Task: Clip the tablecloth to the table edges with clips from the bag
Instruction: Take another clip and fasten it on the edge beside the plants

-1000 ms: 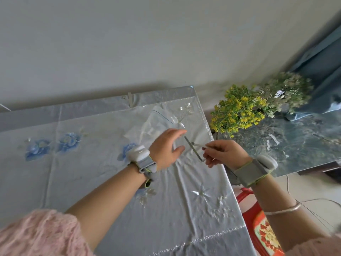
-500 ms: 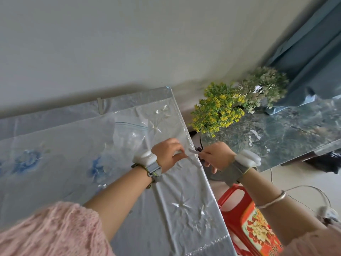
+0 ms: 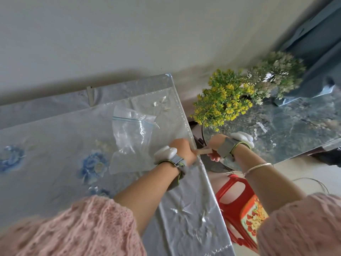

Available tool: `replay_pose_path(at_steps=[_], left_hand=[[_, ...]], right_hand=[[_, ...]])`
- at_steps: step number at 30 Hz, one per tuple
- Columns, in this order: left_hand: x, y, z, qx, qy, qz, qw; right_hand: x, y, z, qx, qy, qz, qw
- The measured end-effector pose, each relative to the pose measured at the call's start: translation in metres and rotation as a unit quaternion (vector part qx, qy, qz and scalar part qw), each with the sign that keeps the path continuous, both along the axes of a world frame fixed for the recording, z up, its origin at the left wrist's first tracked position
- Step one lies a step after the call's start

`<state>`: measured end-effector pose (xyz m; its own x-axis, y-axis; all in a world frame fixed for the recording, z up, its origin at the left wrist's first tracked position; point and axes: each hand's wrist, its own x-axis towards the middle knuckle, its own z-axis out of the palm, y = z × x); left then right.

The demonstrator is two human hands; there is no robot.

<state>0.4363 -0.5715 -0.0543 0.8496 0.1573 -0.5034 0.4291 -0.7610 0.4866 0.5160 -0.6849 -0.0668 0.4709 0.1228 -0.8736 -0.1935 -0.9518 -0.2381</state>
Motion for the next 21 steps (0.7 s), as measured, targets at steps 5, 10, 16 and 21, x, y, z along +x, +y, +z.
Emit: replay_pose_path(at_steps=[5, 10, 16, 21], left_hand=[[-0.001, 0.005, -0.004, 0.012, 0.017, 0.006, 1.0], [0.0, 0.012, -0.005, 0.02, 0.034, 0.007, 0.999], [-0.002, 0.024, -0.006, 0.02, 0.049, 0.02, 0.998], [-0.012, 0.023, -0.007, 0.035, 0.035, 0.02, 0.999]], right_hand=[[-0.001, 0.007, -0.01, 0.027, 0.013, -0.039, 0.999], [-0.011, 0.009, -0.018, 0.078, 0.029, -0.162, 0.983], [-0.025, 0.019, -0.019, 0.097, -0.035, -0.216, 0.971], [-0.037, 0.021, -0.013, 0.062, -0.127, -0.11, 0.984]])
